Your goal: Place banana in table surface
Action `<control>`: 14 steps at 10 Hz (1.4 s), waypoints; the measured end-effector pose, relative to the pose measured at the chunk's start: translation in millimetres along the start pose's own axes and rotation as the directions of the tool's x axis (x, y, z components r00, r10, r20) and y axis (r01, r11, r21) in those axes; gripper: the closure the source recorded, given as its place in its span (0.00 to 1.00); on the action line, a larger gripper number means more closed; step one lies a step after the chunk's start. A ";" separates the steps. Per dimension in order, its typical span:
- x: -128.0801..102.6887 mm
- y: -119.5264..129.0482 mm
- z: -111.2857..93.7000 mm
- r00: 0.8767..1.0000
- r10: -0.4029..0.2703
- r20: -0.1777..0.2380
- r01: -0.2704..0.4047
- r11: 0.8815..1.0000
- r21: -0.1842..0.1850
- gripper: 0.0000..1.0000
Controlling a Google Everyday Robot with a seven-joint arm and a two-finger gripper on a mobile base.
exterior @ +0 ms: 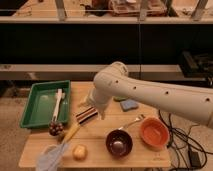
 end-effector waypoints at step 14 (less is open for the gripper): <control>-3.7 0.3 29.0 1.000 0.030 -0.002 -0.030 0.995 -0.095 0.27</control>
